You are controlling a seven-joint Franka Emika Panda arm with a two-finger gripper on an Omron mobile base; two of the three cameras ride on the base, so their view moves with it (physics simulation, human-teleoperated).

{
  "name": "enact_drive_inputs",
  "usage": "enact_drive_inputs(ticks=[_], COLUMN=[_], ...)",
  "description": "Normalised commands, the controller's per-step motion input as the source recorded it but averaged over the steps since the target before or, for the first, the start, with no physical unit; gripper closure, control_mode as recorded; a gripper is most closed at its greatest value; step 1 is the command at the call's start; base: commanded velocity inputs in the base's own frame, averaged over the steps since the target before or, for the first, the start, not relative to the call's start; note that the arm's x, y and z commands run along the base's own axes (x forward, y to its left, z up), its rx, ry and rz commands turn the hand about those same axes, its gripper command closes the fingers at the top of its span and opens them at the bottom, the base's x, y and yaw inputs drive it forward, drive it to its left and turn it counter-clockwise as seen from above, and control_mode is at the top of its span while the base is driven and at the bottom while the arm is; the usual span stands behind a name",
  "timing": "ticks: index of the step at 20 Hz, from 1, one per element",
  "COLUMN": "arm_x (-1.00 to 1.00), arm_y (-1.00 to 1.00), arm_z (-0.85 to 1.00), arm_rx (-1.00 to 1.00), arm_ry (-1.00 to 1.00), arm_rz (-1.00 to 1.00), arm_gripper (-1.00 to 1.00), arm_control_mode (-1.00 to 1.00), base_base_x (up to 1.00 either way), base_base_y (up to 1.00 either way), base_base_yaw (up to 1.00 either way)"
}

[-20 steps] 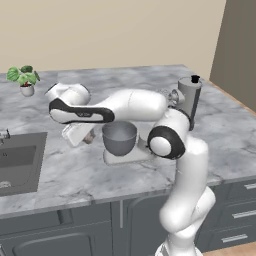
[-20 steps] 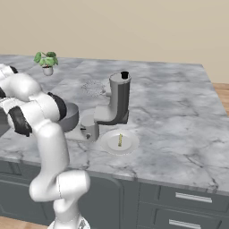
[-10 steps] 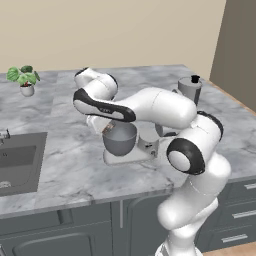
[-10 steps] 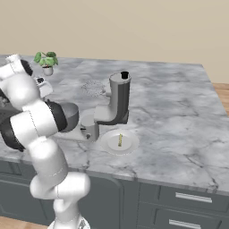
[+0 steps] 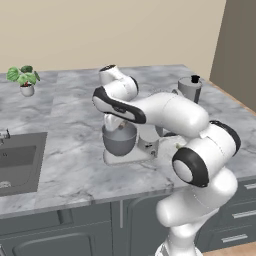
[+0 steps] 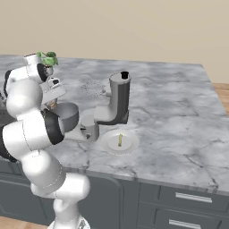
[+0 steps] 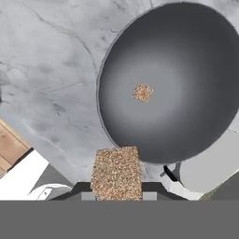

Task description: Add butter and sugar cubes to the stand mixer bowl and then turn on the stand mixer to begin making frosting.

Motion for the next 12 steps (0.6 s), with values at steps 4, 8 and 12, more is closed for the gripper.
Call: enact_drive_inputs(ticks=[4, 8, 12], arm_x=[0.46, 0.49, 0.38], arm_y=[0.00, 0.00, 0.00], arm_z=[0.00, -0.03, -0.20], arm_rx=[0.09, 0.06, 0.02], arm_ry=[0.00, 0.00, 0.00], arm_rz=[0.00, 0.00, 0.00], arm_gripper=[1.00, 1.00, 1.00], arm_control_mode=[-1.00, -1.00, -1.00], base_base_x=[0.00, 0.00, 0.00], base_base_y=[0.00, 0.00, 0.00], base_base_yaw=[0.00, 0.00, 0.00])
